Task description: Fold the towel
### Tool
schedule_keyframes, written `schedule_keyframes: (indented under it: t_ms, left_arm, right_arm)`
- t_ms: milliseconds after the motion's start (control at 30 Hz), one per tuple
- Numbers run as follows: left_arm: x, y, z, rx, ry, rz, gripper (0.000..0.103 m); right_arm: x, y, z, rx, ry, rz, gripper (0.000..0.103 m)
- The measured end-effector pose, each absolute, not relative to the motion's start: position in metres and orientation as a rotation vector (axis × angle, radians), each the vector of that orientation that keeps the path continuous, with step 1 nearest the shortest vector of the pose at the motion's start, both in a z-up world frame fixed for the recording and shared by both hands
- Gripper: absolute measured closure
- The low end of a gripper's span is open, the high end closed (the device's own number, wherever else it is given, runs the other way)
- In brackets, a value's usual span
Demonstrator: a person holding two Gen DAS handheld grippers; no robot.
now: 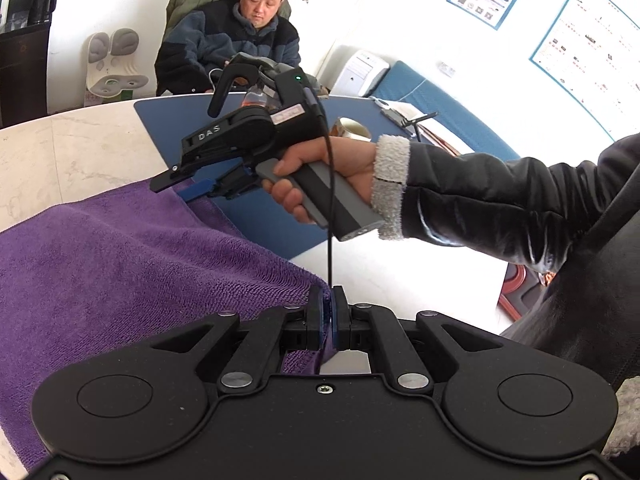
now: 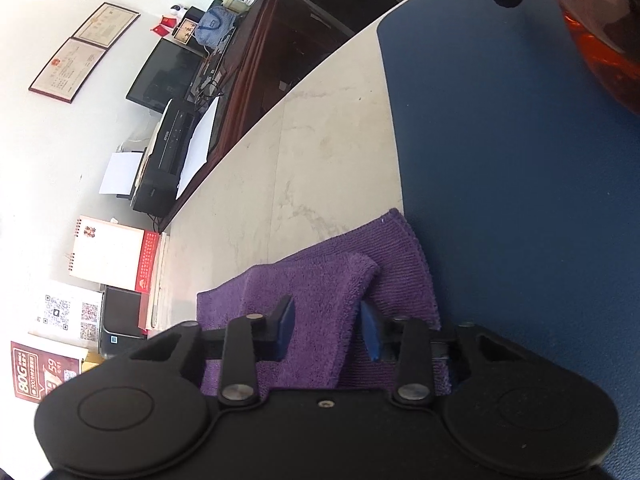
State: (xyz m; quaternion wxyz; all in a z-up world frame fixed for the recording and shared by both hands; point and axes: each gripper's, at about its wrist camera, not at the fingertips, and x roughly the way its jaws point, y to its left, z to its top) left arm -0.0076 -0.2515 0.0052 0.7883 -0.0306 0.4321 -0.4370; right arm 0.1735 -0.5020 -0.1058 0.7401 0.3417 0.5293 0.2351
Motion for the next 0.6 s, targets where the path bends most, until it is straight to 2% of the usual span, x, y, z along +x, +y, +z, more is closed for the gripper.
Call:
schedule_keyframes:
  t_ms: [33,133,367,600]
  left_arm:
    - [-0.008,-0.252,0.005,-0.068,0.932,-0.945,0.1]
    - [-0.01,-0.252,0.006,-0.069,0.93,-0.952,0.1]
    - [-0.013,-0.247,0.026,-0.08,0.868,-1.004,0.1]
    - [-0.008,-0.26,0.012,-0.095,0.911,-1.042,0.099]
  right_arm:
    - [0.175,-0.5,-0.105,0.722,1.154,0.52,0.093]
    - [0.176,-0.496,-0.095,0.623,1.112,0.525,0.098]
    - [0.182,-0.492,-0.043,0.434,0.976,0.595,0.098]
    - [0.187,-0.502,-0.047,0.289,1.015,0.549,0.098]
